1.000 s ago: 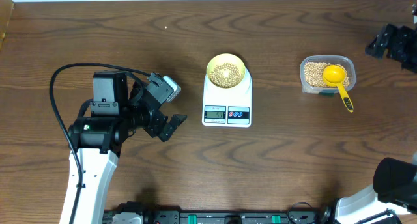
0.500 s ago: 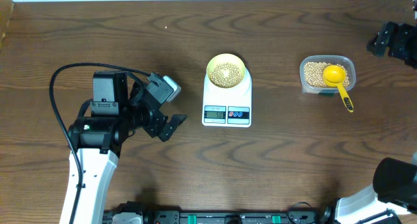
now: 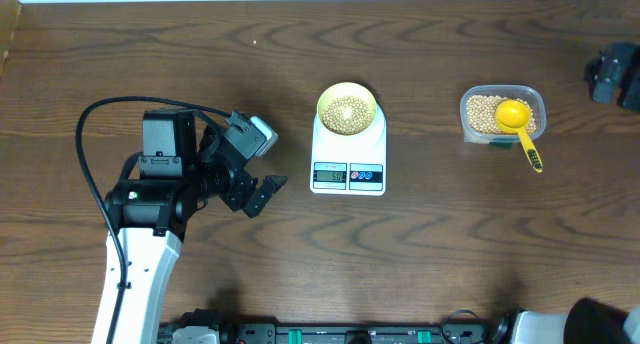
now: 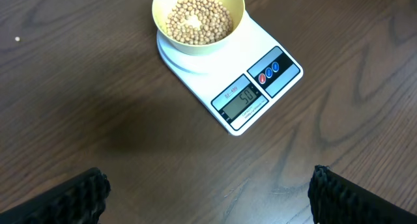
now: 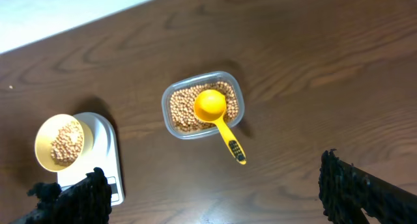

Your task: Scoop item into bowl and weigh 50g on scale

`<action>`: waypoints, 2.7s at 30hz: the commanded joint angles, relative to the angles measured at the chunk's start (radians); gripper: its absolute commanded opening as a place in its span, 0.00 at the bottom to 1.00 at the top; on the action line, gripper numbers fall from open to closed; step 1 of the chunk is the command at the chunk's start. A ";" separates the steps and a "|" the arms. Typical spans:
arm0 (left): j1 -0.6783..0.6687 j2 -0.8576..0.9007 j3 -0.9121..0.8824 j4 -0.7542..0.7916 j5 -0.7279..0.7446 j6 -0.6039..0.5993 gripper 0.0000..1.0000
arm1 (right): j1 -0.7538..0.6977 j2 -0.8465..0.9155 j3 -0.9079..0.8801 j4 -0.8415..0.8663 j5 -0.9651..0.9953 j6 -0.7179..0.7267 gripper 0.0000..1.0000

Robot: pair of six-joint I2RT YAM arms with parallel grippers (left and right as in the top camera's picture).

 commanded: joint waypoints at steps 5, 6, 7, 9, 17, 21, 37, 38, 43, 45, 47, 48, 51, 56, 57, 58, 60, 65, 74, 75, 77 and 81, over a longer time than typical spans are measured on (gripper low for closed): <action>0.004 0.004 -0.006 0.000 0.013 0.014 0.99 | 0.002 -0.108 0.012 -0.040 -0.014 -0.011 0.99; 0.004 0.004 -0.006 0.000 0.013 0.014 0.99 | 0.003 -0.116 0.012 -0.041 -0.019 -0.011 0.99; 0.004 0.004 -0.006 0.000 0.013 0.014 0.99 | 0.004 -0.126 0.012 -0.044 -0.019 -0.011 0.99; 0.004 0.004 -0.006 0.000 0.013 0.014 0.99 | 0.003 -0.150 0.012 -0.050 -0.012 -0.011 0.99; 0.004 0.004 -0.006 -0.001 0.013 0.014 0.99 | 0.005 -0.251 0.002 -0.008 0.038 -0.053 0.99; 0.004 0.004 -0.006 0.000 0.013 0.014 0.99 | 0.024 -0.324 -0.113 0.116 0.039 -0.147 0.99; 0.004 0.004 -0.006 0.000 0.013 0.014 1.00 | 0.069 -0.832 -1.236 1.073 0.014 -0.204 0.99; 0.004 0.004 -0.006 0.000 0.013 0.014 0.99 | 0.079 -0.856 -1.287 1.118 0.015 -0.214 0.99; 0.004 0.004 -0.006 0.000 0.013 0.014 0.99 | 0.161 -0.964 -1.527 1.313 0.053 -0.240 0.99; 0.004 0.004 -0.006 0.000 0.013 0.014 0.99 | 0.191 -1.006 -1.609 1.380 0.079 -0.240 0.99; 0.004 0.004 -0.006 0.000 0.013 0.014 1.00 | 0.219 -1.058 -1.702 1.457 0.103 -0.240 0.99; 0.004 0.004 -0.006 0.000 0.013 0.014 0.99 | 0.230 -1.086 -1.745 1.491 0.112 -0.240 0.99; 0.004 0.004 -0.006 0.000 0.013 0.014 0.99 | 0.251 -1.175 -1.851 1.557 0.124 -0.240 0.99; 0.004 0.004 -0.006 0.000 0.013 0.014 1.00 | 0.259 -1.337 -1.994 1.594 0.124 -0.240 0.99; 0.004 0.004 -0.006 0.000 0.013 0.014 0.99 | 0.259 -1.360 -2.015 1.598 0.124 -0.240 0.99; 0.004 0.004 -0.006 0.000 0.013 0.014 0.99 | 0.259 -1.381 -2.033 1.604 0.124 -0.240 0.99; 0.004 0.004 -0.006 0.000 0.013 0.014 0.99 | 0.259 -1.426 -2.075 1.622 0.124 -0.240 0.99; 0.004 0.004 -0.006 0.000 0.013 0.014 0.99 | 0.259 -1.506 -2.124 1.594 0.119 -0.238 0.99; 0.004 0.004 -0.006 0.000 0.013 0.014 0.99 | 0.260 -1.521 -2.124 1.431 0.130 -0.224 0.99; 0.004 0.004 -0.006 0.000 0.013 0.014 1.00 | 0.260 -1.521 -2.124 1.431 0.132 -0.220 0.99; 0.004 0.004 -0.006 0.000 0.013 0.014 0.99 | 0.260 -1.521 -2.124 1.432 0.132 -0.220 0.99; 0.004 0.004 -0.006 0.000 0.013 0.014 0.99 | 0.260 -1.521 -2.124 1.432 0.131 -0.220 0.99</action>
